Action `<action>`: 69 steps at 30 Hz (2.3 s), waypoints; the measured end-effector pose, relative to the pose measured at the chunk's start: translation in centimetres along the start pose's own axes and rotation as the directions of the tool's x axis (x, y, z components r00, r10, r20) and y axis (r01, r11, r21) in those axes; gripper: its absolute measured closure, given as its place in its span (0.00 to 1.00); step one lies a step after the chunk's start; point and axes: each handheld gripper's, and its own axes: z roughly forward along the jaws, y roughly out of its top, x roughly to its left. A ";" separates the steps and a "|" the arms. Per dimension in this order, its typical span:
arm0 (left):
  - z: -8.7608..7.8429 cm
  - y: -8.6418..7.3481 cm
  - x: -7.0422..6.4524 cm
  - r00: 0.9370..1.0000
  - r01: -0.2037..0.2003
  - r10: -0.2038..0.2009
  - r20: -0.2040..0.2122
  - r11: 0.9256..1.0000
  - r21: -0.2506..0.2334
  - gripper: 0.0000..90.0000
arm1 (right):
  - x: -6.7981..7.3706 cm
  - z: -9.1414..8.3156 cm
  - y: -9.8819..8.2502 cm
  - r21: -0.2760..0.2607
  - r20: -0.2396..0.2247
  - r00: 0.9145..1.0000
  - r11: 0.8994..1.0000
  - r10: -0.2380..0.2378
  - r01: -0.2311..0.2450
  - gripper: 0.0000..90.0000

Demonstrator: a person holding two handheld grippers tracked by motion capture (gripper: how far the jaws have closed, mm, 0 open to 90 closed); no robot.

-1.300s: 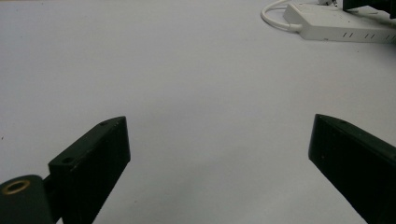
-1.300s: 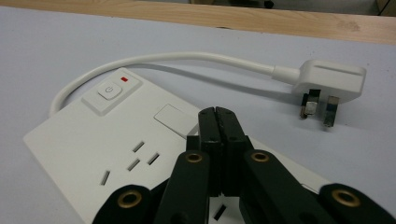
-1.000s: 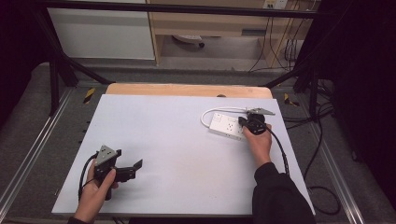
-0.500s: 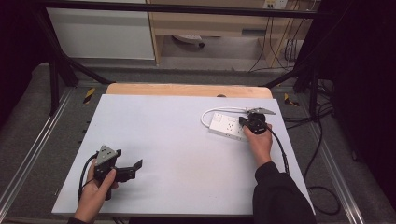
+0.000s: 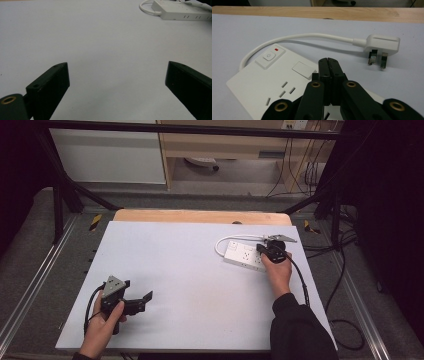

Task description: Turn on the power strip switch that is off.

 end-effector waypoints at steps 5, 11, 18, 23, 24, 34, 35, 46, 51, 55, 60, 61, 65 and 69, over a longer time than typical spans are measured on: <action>0.0 0.0 0.0 1.000 -0.002 0.002 0.000 1.000 0.006 0.06 | 0.3 -0.2 0.2 -0.018 0.003 1.000 1.000 0.004 -0.004 0.97; 0.0 0.0 0.0 1.000 -0.001 0.001 -0.003 1.000 0.005 0.06 | 0.2 -0.3 0.4 -0.025 0.008 1.000 1.000 0.011 -0.010 0.95; 0.1 -0.1 0.0 1.000 -0.002 0.003 -0.004 1.000 0.008 0.06 | 0.1 -0.4 0.4 -0.024 0.008 1.000 1.000 0.005 -0.005 0.90; 0.1 -0.1 0.0 1.000 -0.001 0.001 -0.003 1.000 0.009 0.06 | 0.0 -0.5 0.5 -0.026 0.011 1.000 0.999 0.019 -0.019 0.87; 0.1 -0.1 0.0 1.000 -0.001 0.001 -0.003 1.000 0.009 0.06 | -0.1 -0.5 0.5 -0.027 0.011 1.000 0.999 0.020 -0.020 0.87; 0.1 -0.1 0.0 1.000 -0.003 0.003 -0.004 1.000 0.009 0.06 | -0.1 -0.8 0.7 -0.037 0.015 1.000 0.999 0.010 -0.010 0.77; 0.1 -0.1 0.0 1.000 -0.003 0.003 -0.004 1.000 0.010 0.06 | -0.1 -0.8 0.8 -0.039 0.014 1.000 0.999 0.010 -0.009 0.76; 0.1 -0.1 0.0 1.000 -0.004 0.004 -0.004 1.000 0.010 0.06 | 0.0 -1.1 1.0 -0.053 0.014 1.000 0.999 0.009 -0.009 0.65; 0.1 -0.1 0.0 1.000 -0.004 0.004 -0.004 1.000 0.011 0.06 | 0.0 -1.6 1.3 -0.051 0.011 1.000 0.999 0.006 -0.005 0.61; 0.1 -0.1 0.0 1.000 -0.005 0.005 -0.005 1.000 0.012 0.06 | 0.0 -2.0 1.6 -0.056 0.008 1.000 0.998 0.011 -0.011 0.55; 0.1 -0.1 0.0 1.000 -0.006 0.006 -0.007 1.000 0.013 0.06 | -0.1 -2.6 1.9 -0.055 0.000 1.000 0.998 0.023 -0.023 0.41; 0.1 -0.1 0.0 1.000 -0.005 0.005 -0.007 1.000 0.012 0.06 | -0.2 -2.8 1.9 -0.051 -0.004 1.000 0.998 0.026 -0.026 0.39; 0.1 -0.1 -0.1 1.000 -0.005 0.005 -0.007 1.000 0.013 0.06 | -0.5 -3.3 2.1 -0.040 -0.020 0.999 0.999 0.033 -0.034 0.28; 0.1 -0.1 0.0 1.000 -0.004 0.004 -0.008 1.000 0.012 0.06 | -0.4 -3.9 2.3 -0.042 -0.009 1.000 0.999 0.016 -0.016 0.18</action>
